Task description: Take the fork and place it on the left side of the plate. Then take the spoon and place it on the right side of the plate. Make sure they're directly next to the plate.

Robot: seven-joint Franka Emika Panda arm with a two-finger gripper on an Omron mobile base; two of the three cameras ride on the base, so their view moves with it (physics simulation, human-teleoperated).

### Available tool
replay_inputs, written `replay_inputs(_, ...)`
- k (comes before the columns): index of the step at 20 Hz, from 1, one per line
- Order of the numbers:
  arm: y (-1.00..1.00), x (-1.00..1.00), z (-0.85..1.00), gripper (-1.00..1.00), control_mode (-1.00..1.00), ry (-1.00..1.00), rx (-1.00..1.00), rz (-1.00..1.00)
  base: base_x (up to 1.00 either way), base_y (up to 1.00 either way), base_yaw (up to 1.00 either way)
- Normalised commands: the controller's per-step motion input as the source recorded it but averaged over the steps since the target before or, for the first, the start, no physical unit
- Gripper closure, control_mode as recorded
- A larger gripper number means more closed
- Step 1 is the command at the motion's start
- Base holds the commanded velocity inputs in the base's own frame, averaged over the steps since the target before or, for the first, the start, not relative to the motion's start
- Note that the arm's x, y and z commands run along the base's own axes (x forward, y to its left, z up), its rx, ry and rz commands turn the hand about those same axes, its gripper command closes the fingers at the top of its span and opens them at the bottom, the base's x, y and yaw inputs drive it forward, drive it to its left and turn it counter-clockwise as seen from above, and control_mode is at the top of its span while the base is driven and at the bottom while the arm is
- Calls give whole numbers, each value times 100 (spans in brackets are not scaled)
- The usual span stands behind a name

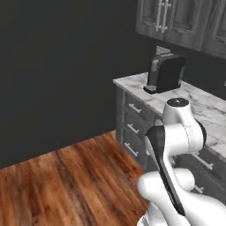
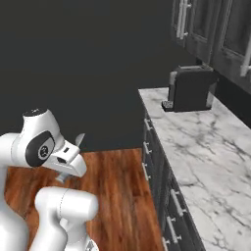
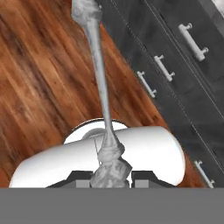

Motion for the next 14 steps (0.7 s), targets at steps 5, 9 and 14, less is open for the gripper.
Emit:
replay_inputs(5, 0, 0, 0, 100, 100, 0, 0, 0, 80, 0, 50)
replay_inputs(9, 0, 0, 0, 100, 100, 0, 0, 0, 96, 0, 47)
replay_inputs(14, 0, 0, 0, 100, 100, 0, 0, 0, 100, 0, 46)
